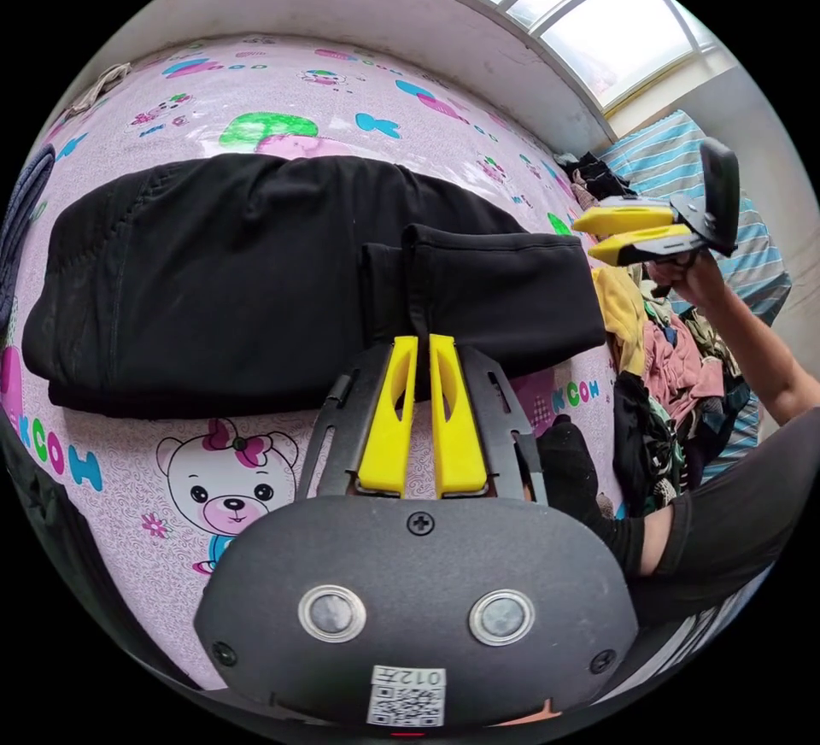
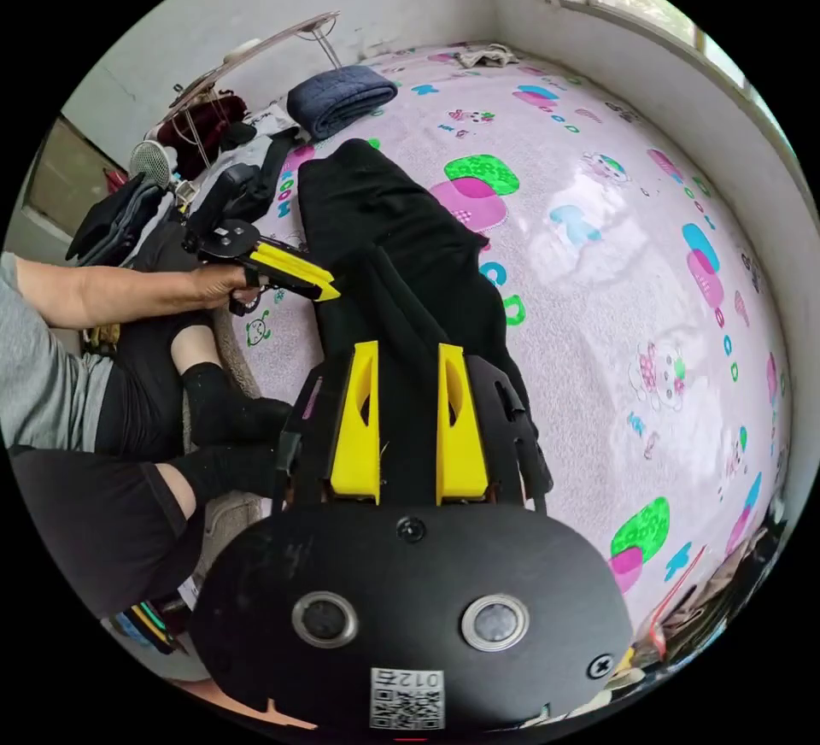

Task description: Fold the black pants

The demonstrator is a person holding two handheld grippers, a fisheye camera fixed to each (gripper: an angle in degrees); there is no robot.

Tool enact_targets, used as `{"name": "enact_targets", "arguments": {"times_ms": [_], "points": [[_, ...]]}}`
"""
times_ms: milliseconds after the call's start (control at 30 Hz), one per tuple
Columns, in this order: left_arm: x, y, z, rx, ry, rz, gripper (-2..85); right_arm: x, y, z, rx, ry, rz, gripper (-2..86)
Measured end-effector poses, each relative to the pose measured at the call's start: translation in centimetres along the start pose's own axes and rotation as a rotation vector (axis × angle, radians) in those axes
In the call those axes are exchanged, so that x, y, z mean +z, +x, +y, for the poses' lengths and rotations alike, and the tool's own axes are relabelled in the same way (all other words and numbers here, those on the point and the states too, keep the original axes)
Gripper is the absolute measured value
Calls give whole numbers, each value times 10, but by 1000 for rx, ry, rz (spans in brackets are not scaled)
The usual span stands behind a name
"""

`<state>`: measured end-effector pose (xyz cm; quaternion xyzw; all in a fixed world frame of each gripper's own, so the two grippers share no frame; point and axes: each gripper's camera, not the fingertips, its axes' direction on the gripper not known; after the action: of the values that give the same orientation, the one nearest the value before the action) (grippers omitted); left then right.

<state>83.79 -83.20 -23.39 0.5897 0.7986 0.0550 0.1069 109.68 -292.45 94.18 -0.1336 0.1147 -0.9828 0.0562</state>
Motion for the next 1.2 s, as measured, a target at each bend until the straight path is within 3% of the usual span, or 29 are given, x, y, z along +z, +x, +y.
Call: {"name": "enact_targets", "arguments": {"times_ms": [167, 267, 467, 833, 1067, 1200], "points": [[-2, -4, 0, 0, -1, -2, 8, 124, 11, -141, -16, -70, -198, 113], [-3, -6, -2, 10, -10, -1, 9, 203, 9, -165, 40, -119, -354, 114], [-4, -14, -3, 36, -20, 21, 9, 318, -44, -174, 50, -232, -432, 92], [-9, -9, -21, 64, 13, 50, 8, 285, -131, -151, 49, -143, -341, 50], [-3, -4, -35, 109, -40, 14, 6, 292, -150, -127, 165, -141, -393, 81], [-18, -10, -28, 57, 6, 59, 5, 247, -175, -105, 179, -68, -391, 94]]}}
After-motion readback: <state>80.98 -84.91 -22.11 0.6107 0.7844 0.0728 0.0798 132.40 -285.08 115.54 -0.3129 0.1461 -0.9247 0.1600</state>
